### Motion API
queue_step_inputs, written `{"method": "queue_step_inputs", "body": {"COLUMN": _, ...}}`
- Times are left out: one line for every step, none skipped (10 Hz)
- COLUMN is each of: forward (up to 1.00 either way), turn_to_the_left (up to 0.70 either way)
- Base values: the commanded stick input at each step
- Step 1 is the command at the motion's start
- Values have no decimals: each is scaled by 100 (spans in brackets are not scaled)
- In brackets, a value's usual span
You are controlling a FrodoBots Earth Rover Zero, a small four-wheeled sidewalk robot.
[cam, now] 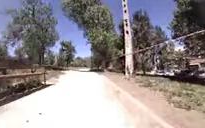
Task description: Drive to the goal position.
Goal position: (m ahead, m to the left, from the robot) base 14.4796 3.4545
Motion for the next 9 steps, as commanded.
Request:
{"method": "queue_step_inputs", "body": {"forward": 85, "turn_to_the_left": 0}}
{"method": "queue_step_inputs", "body": {"forward": 85, "turn_to_the_left": 0}}
{"method": "queue_step_inputs", "body": {"forward": 85, "turn_to_the_left": 0}}
{"method": "queue_step_inputs", "body": {"forward": 85, "turn_to_the_left": 0}}
{"method": "queue_step_inputs", "body": {"forward": 85, "turn_to_the_left": 0}}
{"method": "queue_step_inputs", "body": {"forward": 85, "turn_to_the_left": 0}}
{"method": "queue_step_inputs", "body": {"forward": 85, "turn_to_the_left": 0}}
{"method": "queue_step_inputs", "body": {"forward": 85, "turn_to_the_left": 0}}
{"method": "queue_step_inputs", "body": {"forward": 85, "turn_to_the_left": 0}}
